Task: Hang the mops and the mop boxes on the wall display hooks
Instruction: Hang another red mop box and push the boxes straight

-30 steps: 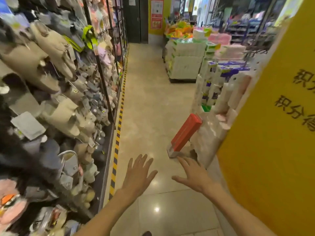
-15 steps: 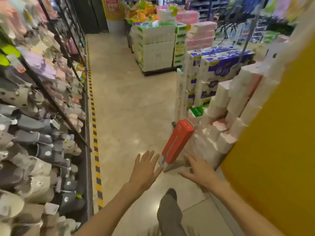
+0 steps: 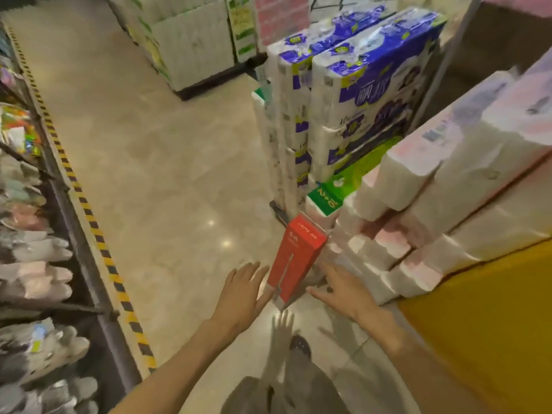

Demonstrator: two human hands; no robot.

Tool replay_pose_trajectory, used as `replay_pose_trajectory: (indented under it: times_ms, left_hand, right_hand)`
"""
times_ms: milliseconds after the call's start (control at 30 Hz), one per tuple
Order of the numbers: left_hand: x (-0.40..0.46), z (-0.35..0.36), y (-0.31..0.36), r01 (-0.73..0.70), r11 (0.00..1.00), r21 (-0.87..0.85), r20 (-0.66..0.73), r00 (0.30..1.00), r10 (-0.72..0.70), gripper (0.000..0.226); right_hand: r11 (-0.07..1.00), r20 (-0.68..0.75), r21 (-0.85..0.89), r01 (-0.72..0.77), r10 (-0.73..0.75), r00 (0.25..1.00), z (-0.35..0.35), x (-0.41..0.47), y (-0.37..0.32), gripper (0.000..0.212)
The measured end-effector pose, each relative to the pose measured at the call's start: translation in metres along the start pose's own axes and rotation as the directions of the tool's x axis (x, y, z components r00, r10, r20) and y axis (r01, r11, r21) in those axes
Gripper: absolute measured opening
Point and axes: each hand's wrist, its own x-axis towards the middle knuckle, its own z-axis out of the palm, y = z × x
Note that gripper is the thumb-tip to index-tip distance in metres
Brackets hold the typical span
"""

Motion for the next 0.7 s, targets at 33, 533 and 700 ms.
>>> replay_pose_trajectory:
  times_ms: [33,533,700]
  left_hand:
    - [0.016,0.002,-0.006,-0.015,1.0,-0.004,0.02,1.0,0.015,0.073]
    - [0.272,0.103,-0.097,0.012,0.932,-0.361,0.329,0.937,0.116,0.11]
    - [0.336,0.14,-0.109,0.089,0.874,-0.478,0.429,0.892,0.144,0.125]
  right_hand:
    - [1.0,-0.001,0.021,-0.012,0.012,1.0,-0.002,0.012,-0.001,0.113]
    - [0.723,-0.055,0.586,-0.366,0.486,0.872,0.099,0.146,0.054,0.1]
    - [0.648,-0.137,0.705,-0.288,0.523,0.841,0.122,0.162,0.06,0.094]
